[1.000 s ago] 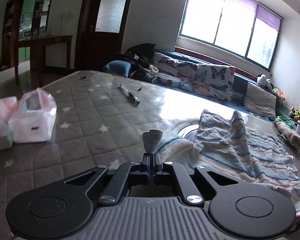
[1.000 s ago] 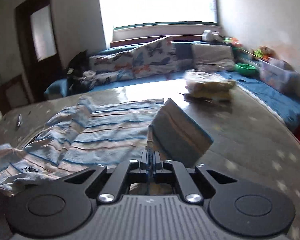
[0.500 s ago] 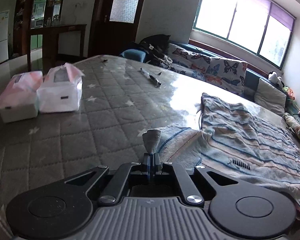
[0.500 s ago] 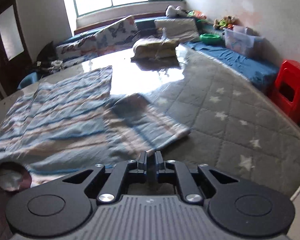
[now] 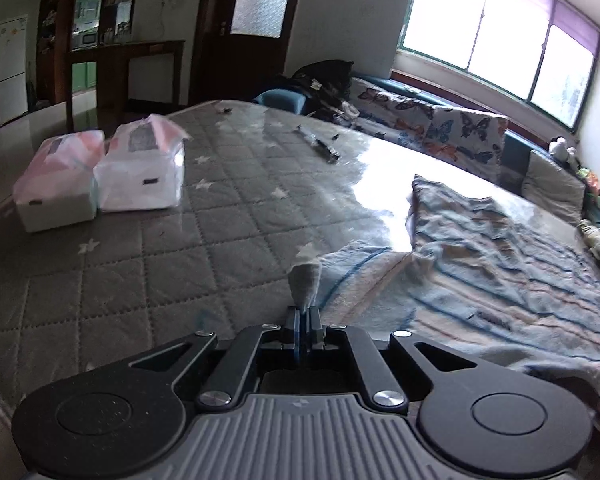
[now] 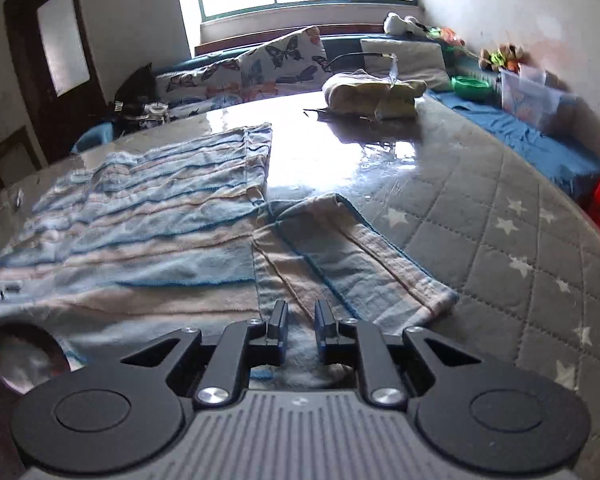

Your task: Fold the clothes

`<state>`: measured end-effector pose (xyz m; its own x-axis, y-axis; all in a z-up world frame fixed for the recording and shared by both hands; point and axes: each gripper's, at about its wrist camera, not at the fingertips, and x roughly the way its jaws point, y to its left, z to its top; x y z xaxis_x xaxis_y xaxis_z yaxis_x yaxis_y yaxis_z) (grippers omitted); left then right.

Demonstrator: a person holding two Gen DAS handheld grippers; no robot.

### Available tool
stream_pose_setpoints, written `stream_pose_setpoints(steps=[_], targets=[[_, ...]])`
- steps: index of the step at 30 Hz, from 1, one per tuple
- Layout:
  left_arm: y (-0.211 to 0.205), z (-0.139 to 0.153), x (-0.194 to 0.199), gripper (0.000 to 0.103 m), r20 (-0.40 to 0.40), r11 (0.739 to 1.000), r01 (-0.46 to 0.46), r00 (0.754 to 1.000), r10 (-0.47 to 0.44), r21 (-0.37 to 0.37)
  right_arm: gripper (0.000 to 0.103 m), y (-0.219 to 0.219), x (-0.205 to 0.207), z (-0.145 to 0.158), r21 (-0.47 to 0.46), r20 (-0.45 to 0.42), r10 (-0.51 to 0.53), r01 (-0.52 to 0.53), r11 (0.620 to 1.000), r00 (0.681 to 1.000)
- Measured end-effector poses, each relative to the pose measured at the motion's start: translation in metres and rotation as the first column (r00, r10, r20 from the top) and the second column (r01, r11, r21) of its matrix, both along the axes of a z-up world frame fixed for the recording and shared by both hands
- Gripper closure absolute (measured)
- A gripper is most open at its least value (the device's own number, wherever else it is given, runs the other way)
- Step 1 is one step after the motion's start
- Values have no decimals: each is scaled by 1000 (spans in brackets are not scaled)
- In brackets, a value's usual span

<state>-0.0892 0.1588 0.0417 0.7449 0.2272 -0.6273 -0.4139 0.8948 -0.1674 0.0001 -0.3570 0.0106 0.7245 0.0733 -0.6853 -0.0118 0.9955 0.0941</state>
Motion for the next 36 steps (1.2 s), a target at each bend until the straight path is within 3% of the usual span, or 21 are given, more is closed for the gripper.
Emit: stream_pose_setpoints(steps=[8,12,16,23,30,36], targets=[[5,12,3,93,5,999,-30,1000,30,39,89,-1,1,12,-51,-40,64,-66,997,997],[-9,24,21,71,30,997,29,999,-31,69,87,7,25,24,-19,5,99,-99,995,995],[-31,31,49,71,47,989,121,991,-125,87,84,24,52,24,-7,16,150,-150,989,989],[-62,28,115,72,28,965,252,967,-255,77,84,33,83,2,-29,-39,163,-165,986,986],[-80,15,180,72,-22,948,317,948,-316,19,84,31,98,14,-63,-31,172,-174,983,985],[-96,8,231,72,-58,933,358,933,-356,28,84,55,138,26,-36,-3,246,-246,968,969]])
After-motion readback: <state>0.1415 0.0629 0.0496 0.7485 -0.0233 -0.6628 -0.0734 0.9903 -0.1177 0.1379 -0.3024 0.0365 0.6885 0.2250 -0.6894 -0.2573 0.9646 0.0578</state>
